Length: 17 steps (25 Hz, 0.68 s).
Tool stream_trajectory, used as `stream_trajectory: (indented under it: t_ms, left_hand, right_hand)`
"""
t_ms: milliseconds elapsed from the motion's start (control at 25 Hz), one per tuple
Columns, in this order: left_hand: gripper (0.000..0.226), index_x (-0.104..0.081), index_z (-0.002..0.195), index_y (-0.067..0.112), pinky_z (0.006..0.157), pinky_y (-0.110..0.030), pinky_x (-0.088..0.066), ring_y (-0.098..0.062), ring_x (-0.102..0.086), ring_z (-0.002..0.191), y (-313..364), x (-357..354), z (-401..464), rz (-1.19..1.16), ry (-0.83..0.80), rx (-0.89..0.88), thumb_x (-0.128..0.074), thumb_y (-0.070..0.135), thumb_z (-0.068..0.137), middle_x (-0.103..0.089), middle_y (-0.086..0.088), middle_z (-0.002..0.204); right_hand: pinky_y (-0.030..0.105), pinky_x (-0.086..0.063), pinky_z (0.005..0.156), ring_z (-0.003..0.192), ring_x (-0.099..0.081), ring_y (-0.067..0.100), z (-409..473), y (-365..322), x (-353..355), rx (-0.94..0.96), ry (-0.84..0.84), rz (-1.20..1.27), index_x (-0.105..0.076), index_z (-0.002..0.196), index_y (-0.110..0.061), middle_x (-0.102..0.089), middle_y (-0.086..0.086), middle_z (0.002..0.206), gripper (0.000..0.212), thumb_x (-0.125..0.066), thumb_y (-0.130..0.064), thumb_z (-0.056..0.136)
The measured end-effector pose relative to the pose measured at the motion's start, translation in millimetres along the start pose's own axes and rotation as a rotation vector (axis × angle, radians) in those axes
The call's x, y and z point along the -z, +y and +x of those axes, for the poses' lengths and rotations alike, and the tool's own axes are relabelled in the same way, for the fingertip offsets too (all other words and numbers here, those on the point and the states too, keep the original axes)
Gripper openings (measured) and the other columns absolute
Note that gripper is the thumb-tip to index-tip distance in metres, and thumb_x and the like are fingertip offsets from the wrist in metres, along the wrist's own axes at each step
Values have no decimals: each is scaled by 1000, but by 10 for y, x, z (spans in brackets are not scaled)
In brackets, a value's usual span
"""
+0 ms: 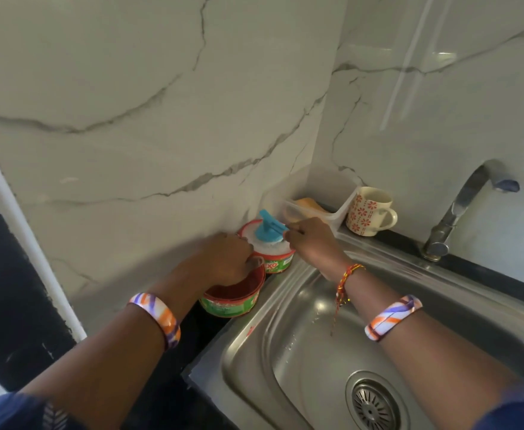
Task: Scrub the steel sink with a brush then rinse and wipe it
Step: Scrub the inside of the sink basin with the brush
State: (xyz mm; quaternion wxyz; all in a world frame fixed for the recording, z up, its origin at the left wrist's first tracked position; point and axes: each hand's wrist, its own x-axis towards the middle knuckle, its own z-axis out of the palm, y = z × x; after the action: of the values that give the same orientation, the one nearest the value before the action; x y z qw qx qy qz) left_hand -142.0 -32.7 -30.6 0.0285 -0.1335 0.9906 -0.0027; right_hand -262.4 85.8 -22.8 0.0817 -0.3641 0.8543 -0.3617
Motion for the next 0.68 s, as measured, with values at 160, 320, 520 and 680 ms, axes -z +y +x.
stream_trajectory:
  t_ms: [160,320,520,680]
  left_hand:
    - [45,-60,113,7,92,-33,-41,-26,-57,107,-9,6,19,-26,6,-8,-29,38,101,-63,-11,116]
    - [45,-61,109,9,90,-37,-47,-24,-60,99,-44,-25,40,-56,4,-2,-31,42,99,-65,-11,108]
    - [45,-59,114,8,92,-36,-44,-27,-58,105,-51,-9,15,-21,-9,-18,-30,40,100,-63,-13,115]
    - [45,-51,129,10,99,-35,-37,-26,-51,119,12,53,-57,12,-52,3,-27,38,102,-54,-12,131]
  right_hand:
    - [26,-27,53,59,-41,19,57,-76,63,41,62,-13,-59,79,17,-50,29,68,30,-49,-10,88]
    - [19,-32,46,60,-43,19,21,2,-66,-34,-17,-1,-61,99,19,-59,35,80,32,-48,-9,89]
    - [22,-29,46,41,-42,8,17,-43,-19,-86,21,88,-65,78,11,-49,7,53,26,-50,-8,87]
    - [14,-22,33,26,-30,1,-96,-273,337,-84,110,403,-62,77,1,-44,6,50,15,-52,-4,87]
